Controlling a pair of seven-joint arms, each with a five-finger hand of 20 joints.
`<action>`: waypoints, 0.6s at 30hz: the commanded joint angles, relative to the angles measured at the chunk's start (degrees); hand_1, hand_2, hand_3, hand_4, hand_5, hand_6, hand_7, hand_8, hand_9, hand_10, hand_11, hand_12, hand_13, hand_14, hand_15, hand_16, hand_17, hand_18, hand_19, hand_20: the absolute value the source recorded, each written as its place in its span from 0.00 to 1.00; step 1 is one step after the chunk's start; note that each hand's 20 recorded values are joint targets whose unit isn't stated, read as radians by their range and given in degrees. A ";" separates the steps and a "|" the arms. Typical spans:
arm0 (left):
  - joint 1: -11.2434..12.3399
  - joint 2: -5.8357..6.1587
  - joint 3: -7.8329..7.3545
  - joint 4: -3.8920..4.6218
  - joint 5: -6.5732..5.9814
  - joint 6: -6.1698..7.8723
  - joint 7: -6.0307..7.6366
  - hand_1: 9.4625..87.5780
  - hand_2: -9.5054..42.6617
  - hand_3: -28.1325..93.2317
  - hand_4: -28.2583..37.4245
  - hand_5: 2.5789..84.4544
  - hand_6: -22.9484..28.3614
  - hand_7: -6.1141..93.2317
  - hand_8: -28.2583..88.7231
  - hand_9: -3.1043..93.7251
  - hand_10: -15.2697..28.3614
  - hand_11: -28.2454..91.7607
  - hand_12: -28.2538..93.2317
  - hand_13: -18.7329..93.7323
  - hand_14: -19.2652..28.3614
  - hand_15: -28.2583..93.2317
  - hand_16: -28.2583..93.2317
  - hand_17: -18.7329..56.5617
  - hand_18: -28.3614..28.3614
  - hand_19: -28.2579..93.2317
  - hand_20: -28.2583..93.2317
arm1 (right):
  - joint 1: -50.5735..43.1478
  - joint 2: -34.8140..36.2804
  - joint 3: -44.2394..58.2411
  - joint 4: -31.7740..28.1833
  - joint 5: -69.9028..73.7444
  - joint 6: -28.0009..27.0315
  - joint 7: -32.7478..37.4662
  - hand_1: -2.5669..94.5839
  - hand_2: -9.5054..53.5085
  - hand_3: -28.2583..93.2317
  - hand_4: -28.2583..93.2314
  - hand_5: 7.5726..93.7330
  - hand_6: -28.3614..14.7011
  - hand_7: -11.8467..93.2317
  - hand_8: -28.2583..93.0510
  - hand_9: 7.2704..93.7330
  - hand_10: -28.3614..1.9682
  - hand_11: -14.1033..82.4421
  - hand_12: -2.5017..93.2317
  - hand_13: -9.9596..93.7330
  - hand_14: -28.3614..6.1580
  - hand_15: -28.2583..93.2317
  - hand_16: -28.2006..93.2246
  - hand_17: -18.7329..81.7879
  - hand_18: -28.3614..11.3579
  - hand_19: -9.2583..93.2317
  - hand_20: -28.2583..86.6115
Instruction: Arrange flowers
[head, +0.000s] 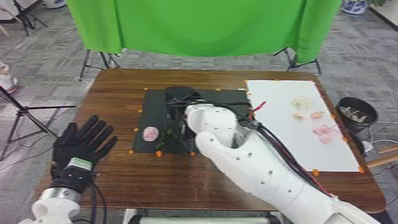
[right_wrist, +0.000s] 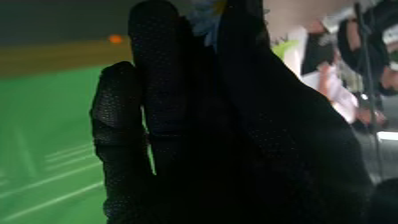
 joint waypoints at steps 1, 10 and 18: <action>-1.48 0.75 1.17 0.26 0.46 -0.75 0.05 0.25 0.42 0.83 0.00 0.48 0.64 0.22 0.16 0.39 0.72 0.40 0.33 0.38 0.75 0.54 0.17 0.15 0.78 0.56 0.29 | 0.45 -1.08 -1.17 1.79 -1.30 0.12 1.31 0.64 0.07 0.78 0.00 0.74 0.65 0.30 0.22 0.80 0.63 0.22 0.29 0.79 0.63 0.52 0.53 0.53 0.17 0.88 0.54; -2.32 1.20 1.92 0.09 0.43 -0.51 0.53 0.25 0.42 0.83 0.00 0.48 0.63 0.22 0.16 0.39 0.72 0.40 0.33 0.38 0.75 0.54 0.17 0.15 0.78 0.56 0.29 | 1.26 -1.30 -1.51 0.81 -0.29 -2.14 1.44 0.62 0.05 0.81 0.00 0.68 0.64 0.31 0.21 0.75 0.59 0.25 0.26 0.78 0.65 0.51 0.53 0.52 0.17 0.87 0.54; -2.31 1.79 1.96 0.40 0.24 -0.81 0.97 0.25 0.42 0.83 0.00 0.47 0.63 0.22 0.16 0.39 0.72 0.40 0.33 0.38 0.75 0.54 0.17 0.15 0.78 0.56 0.29 | 1.50 -1.62 -1.39 1.05 0.22 -2.31 1.77 0.62 0.00 0.81 0.00 0.65 0.64 0.30 0.19 0.71 0.54 0.29 0.19 0.77 0.64 0.50 0.53 0.52 0.18 0.86 0.53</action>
